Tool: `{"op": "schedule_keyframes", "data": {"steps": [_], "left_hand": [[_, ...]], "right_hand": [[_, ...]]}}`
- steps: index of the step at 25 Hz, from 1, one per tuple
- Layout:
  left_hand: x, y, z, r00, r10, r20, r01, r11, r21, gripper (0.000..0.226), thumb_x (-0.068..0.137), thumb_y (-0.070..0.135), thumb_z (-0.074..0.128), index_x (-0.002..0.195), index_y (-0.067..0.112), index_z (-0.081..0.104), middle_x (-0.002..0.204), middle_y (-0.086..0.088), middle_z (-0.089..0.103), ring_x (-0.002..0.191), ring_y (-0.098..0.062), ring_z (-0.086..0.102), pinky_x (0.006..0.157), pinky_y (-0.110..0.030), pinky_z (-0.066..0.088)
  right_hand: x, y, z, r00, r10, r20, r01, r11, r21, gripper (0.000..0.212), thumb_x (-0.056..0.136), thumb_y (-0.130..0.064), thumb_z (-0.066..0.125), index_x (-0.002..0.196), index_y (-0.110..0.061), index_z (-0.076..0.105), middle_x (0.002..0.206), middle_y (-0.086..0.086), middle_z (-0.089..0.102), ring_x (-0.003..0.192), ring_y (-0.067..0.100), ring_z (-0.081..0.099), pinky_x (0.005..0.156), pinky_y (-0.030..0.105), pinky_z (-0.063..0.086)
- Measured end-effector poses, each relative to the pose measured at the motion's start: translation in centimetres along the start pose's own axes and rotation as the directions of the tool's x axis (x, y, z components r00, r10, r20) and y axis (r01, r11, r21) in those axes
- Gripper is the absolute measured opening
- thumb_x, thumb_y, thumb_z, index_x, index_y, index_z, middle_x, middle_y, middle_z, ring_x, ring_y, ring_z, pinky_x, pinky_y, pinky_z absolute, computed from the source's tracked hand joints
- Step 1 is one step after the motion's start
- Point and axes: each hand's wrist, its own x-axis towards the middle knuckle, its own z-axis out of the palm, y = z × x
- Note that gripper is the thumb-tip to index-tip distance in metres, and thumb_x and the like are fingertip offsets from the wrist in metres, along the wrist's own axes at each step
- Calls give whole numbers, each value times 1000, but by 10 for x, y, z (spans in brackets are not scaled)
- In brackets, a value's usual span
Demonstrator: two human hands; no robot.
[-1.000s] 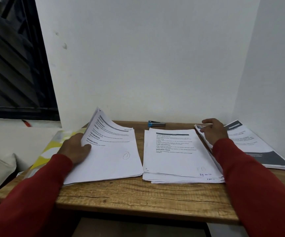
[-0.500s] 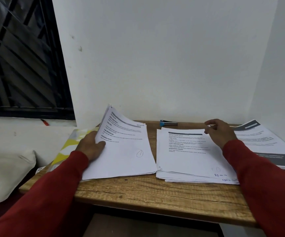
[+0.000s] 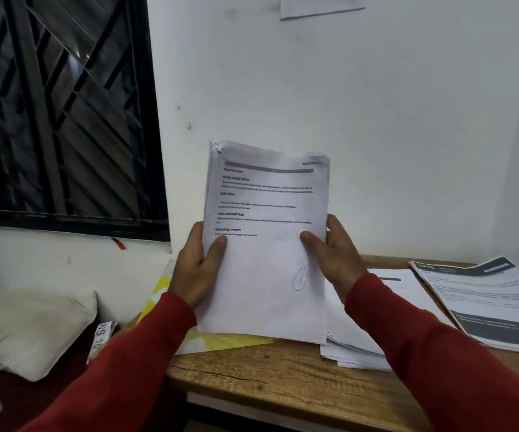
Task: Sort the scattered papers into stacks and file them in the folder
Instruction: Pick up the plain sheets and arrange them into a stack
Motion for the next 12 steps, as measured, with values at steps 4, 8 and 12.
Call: {"op": "schedule_keyframes", "data": {"steps": [4,8,12], "left_hand": [[-6,6,-7,995,79,-60,-75,995,64,24,95,38,56,118,31,57,111,14,71,102,-7,68,87,-36,57],[-5,11,-8,989,115,-91,-109,992,70,22,97,36,59,117,29,56,107,21,70,97,0,68,79,-22,57],[-5,14,-3,986,132,-102,-126,990,68,24,96,36,56,118,27,55,105,21,70,97,4,66,79,-16,53]], "right_hand": [[-7,-8,8,994,-110,-28,110,994,-7,24,97,-13,59,116,-27,55,116,-2,68,106,13,66,95,38,54],[-10,-11,8,993,-113,24,114,993,-24,32,95,-21,64,123,-28,51,119,-8,66,104,3,66,89,27,55],[-13,-9,9,993,-104,62,105,994,-25,28,99,-16,57,123,-28,50,118,-10,66,107,3,65,89,24,53]]}}
